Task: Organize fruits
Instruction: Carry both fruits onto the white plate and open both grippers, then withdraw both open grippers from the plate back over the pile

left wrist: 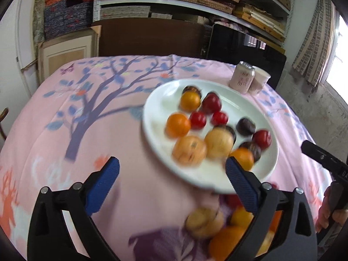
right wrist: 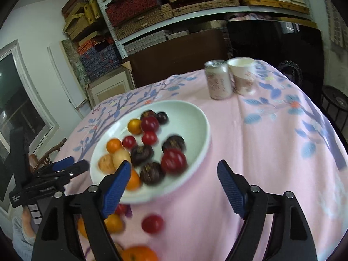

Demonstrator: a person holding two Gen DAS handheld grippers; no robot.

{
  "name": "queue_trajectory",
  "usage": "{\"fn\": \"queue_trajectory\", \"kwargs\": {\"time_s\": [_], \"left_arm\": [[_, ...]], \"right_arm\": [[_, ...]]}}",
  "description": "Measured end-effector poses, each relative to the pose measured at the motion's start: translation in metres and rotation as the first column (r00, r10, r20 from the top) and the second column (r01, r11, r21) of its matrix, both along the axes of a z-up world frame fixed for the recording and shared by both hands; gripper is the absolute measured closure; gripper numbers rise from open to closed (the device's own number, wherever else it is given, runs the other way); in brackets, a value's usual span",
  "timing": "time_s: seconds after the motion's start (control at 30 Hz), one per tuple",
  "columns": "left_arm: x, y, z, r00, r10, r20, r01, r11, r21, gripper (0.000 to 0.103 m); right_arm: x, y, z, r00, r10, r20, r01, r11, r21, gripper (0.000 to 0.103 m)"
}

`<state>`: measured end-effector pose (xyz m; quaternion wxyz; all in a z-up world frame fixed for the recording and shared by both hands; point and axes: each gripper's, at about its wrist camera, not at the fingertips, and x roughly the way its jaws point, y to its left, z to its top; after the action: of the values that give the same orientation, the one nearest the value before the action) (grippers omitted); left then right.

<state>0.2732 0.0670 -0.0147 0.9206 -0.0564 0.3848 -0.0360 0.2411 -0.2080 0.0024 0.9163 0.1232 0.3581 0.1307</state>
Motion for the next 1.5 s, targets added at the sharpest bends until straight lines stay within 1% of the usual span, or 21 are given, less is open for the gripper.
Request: {"fn": "queue_trajectory", "kwargs": {"time_s": [0.03,0.1,0.17,0.2,0.27,0.4,0.53,0.6,0.7,0.97,1.03,1.07,1.17,1.3,1.4,1.5], "left_arm": [[-0.014,0.005,-0.004,1.000,0.017,-0.006,-0.017,1.000,-0.016,0.005],[-0.036,0.013,-0.011,0.999,0.033,-0.024,-0.034,0.998,-0.053,0.005],[-0.053,0.017,-0.016,0.998,0.048,-0.040,-0.052,0.995,-0.090,0.005],[-0.060,0.018,-0.017,0.998,0.052,-0.039,-0.056,0.993,-0.105,0.005],[-0.075,0.015,-0.017,0.998,0.052,-0.028,-0.055,0.992,-0.116,0.004],[-0.087,0.002,-0.018,0.999,0.040,-0.010,-0.040,0.997,-0.072,0.004],[-0.090,-0.015,-0.019,1.000,-0.006,-0.010,0.006,1.000,-0.009,0.004],[-0.091,-0.024,-0.021,1.000,-0.026,-0.015,0.027,0.999,0.031,0.004],[-0.088,-0.034,-0.026,0.998,-0.048,-0.035,0.050,0.995,0.082,0.004],[-0.075,-0.046,-0.030,0.997,-0.069,-0.031,0.072,0.992,0.099,0.004],[-0.071,-0.054,-0.034,0.996,-0.077,-0.043,0.082,0.986,0.142,0.004],[-0.069,-0.058,-0.038,0.995,-0.083,-0.063,0.092,0.981,0.169,0.004],[-0.071,-0.054,-0.038,0.994,-0.081,-0.068,0.091,0.983,0.162,0.004],[-0.082,-0.040,-0.037,0.993,-0.083,-0.084,0.092,0.989,0.115,0.004],[-0.094,-0.028,-0.033,0.996,-0.060,-0.072,0.068,0.991,0.115,0.004],[-0.111,-0.008,-0.029,0.999,0.000,-0.051,0.007,0.992,0.125,0.004]], "right_arm": [[-0.010,-0.007,-0.007,1.000,-0.023,-0.021,0.023,1.000,0.008,0.015],[-0.017,-0.014,-0.016,0.998,-0.041,-0.057,0.042,0.999,0.023,0.015],[-0.030,-0.023,-0.021,0.995,-0.065,-0.071,0.070,0.996,0.060,0.015],[-0.036,-0.028,-0.024,0.993,-0.083,-0.079,0.089,0.993,0.076,0.011],[-0.044,-0.034,-0.027,0.990,-0.111,-0.086,0.119,0.988,0.100,0.008],[-0.046,-0.040,-0.031,0.985,-0.145,-0.097,0.156,0.981,0.113,0.007],[-0.042,-0.042,-0.040,0.980,-0.149,-0.134,0.164,0.980,0.113,0.007],[-0.041,-0.042,-0.042,0.978,-0.145,-0.150,0.162,0.980,0.113,0.007],[-0.041,-0.041,-0.042,0.979,-0.141,-0.150,0.158,0.981,0.112,0.007],[-0.040,-0.036,-0.043,0.977,-0.131,-0.167,0.150,0.983,0.102,0.007],[-0.040,-0.036,-0.043,0.977,-0.130,-0.168,0.149,0.984,0.101,0.007],[-0.040,-0.037,-0.043,0.977,-0.132,-0.170,0.151,0.983,0.101,0.007],[-0.039,-0.037,-0.045,0.975,-0.134,-0.180,0.155,0.982,0.109,0.007],[-0.037,-0.038,-0.047,0.973,-0.131,-0.190,0.155,0.981,0.113,0.007],[-0.037,-0.038,-0.047,0.973,-0.127,-0.193,0.152,0.981,0.121,0.007],[-0.038,-0.039,-0.047,0.974,-0.119,-0.195,0.147,0.980,0.134,0.007]]}}
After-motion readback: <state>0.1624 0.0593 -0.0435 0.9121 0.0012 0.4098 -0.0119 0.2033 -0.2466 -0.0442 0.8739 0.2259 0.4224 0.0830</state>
